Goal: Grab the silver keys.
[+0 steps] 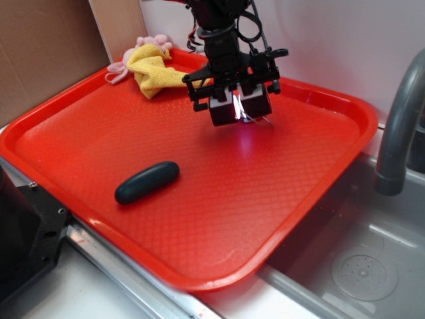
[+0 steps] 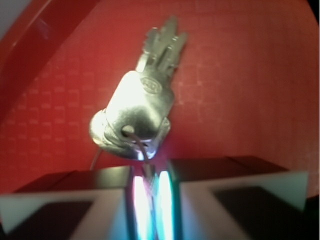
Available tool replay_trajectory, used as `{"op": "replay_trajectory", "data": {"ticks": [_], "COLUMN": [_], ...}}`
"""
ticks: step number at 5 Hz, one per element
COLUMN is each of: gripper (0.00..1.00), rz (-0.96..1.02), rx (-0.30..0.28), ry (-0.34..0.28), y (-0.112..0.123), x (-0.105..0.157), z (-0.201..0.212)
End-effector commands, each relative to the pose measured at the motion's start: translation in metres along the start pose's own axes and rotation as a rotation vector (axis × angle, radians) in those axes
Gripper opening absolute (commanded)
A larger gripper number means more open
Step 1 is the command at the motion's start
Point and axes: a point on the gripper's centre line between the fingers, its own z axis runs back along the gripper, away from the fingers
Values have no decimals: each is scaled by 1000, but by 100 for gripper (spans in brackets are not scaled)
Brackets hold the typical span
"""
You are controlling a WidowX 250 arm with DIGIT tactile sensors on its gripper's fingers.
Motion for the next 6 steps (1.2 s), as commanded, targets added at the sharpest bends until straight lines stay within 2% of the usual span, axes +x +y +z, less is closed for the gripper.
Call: {"op": "replay_trajectory", "data": {"ticks": [1, 2, 3, 4, 5, 6], "gripper": [0, 0, 0, 0, 0, 0], "rz": [-335, -504, -552, -585, -622, -619], "rx": [40, 119, 156, 248, 178, 193], "ry": [-90, -164, -123, -162, -109, -122], "y": [12, 36, 48, 41, 39, 37], "x": [-3, -7, 5, 9, 12, 10], "z": [90, 146, 200, 252, 268, 263]}}
